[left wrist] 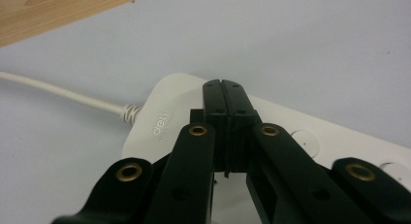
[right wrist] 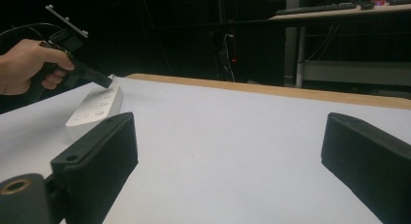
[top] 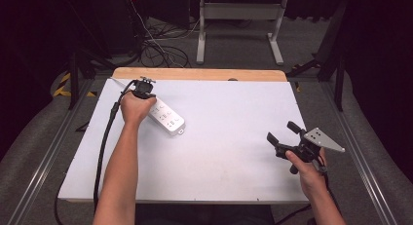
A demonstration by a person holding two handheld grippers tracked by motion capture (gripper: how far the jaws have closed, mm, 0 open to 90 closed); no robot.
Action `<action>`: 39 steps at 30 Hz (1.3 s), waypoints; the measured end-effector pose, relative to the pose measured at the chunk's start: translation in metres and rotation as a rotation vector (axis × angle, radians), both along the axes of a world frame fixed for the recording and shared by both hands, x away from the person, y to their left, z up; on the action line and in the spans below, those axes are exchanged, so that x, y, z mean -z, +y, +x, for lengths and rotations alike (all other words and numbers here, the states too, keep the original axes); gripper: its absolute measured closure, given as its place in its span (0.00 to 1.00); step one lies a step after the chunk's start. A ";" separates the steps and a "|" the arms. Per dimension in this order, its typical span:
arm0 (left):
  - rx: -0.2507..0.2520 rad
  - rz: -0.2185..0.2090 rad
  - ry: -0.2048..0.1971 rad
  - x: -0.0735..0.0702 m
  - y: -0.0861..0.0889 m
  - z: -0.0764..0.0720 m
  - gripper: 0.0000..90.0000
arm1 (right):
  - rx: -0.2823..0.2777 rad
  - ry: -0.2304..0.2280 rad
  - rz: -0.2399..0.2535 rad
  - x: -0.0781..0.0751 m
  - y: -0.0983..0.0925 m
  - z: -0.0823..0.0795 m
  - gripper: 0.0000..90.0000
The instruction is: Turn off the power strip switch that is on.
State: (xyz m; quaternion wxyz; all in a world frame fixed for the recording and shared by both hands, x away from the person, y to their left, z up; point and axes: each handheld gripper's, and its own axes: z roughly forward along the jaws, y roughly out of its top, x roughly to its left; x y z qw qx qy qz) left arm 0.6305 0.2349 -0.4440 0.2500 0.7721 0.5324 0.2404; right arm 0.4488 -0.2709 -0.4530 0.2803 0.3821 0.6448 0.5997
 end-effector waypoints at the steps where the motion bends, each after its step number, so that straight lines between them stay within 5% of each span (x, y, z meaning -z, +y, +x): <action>1: 0.001 0.000 0.001 0.001 0.000 0.000 1.00 | 0.002 0.002 0.001 0.000 0.000 0.000 0.07; 39: -0.021 -0.013 -0.001 0.006 -0.008 0.003 1.00 | 0.009 -0.017 0.018 -0.004 -0.004 -0.006 0.07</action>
